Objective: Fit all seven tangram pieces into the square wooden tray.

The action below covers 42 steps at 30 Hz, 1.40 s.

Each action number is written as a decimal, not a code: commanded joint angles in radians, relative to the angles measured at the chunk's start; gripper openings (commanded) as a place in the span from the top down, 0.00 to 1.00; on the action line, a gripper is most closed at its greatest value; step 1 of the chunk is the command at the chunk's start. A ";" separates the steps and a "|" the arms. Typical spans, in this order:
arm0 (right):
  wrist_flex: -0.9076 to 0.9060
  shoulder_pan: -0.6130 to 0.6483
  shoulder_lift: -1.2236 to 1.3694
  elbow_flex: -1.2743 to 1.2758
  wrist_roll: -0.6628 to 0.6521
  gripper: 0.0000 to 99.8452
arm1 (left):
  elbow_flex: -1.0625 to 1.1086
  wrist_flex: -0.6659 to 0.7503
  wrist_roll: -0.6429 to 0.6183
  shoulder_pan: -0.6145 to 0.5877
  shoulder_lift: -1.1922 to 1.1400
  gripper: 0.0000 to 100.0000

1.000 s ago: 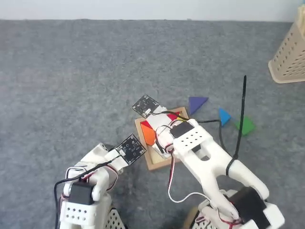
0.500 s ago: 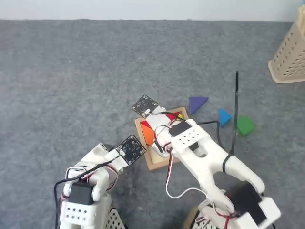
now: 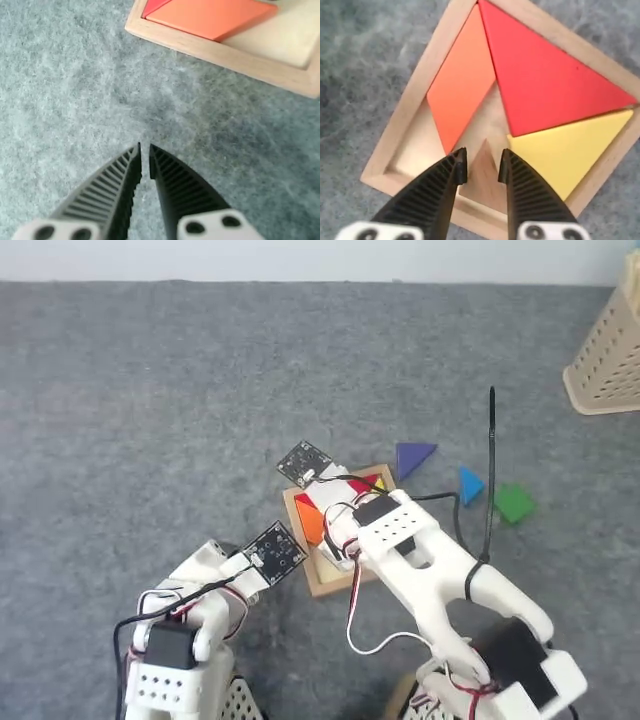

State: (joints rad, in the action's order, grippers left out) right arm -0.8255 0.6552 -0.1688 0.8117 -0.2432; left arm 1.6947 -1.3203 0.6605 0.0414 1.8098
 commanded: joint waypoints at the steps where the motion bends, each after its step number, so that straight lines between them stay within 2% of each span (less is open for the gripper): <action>1: -0.007 -0.007 0.008 -0.012 -0.069 0.91 | -0.010 -0.005 0.011 -0.003 0.017 0.97; 5: -0.016 -0.007 0.070 -0.043 -0.098 1.00 | -0.010 -0.005 0.011 -0.003 0.017 0.97; 10: -0.071 -0.013 0.071 -0.084 -0.098 0.99 | -0.010 -0.005 0.011 -0.003 0.017 0.97; 17: -0.124 -0.015 -0.093 -0.086 -0.104 0.99 | -0.010 -0.005 0.011 -0.003 0.017 0.97; 25: -0.142 -0.124 -0.231 -0.147 -0.104 0.99 | -0.010 -0.005 0.011 -0.003 0.017 0.97; 31: -0.176 -0.102 -0.182 -0.180 -0.095 0.99 | -0.010 -0.005 0.011 -0.003 0.017 0.97; 36: -0.277 -0.016 -0.081 -0.180 -0.095 0.99 | -0.010 -0.005 0.011 -0.003 0.017 0.97; 40: -0.220 -0.001 0.001 -0.183 -0.063 0.99 | -0.010 -0.005 0.011 -0.003 0.017 0.97; 42: -0.202 0.002 0.033 -0.184 -0.044 0.96 | -0.010 -0.005 0.011 -0.003 0.017 0.97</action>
State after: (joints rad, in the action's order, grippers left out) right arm -1.0587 0.6444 -0.1458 0.6981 -0.3184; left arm 1.6947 -1.3203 0.6605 0.0399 1.8098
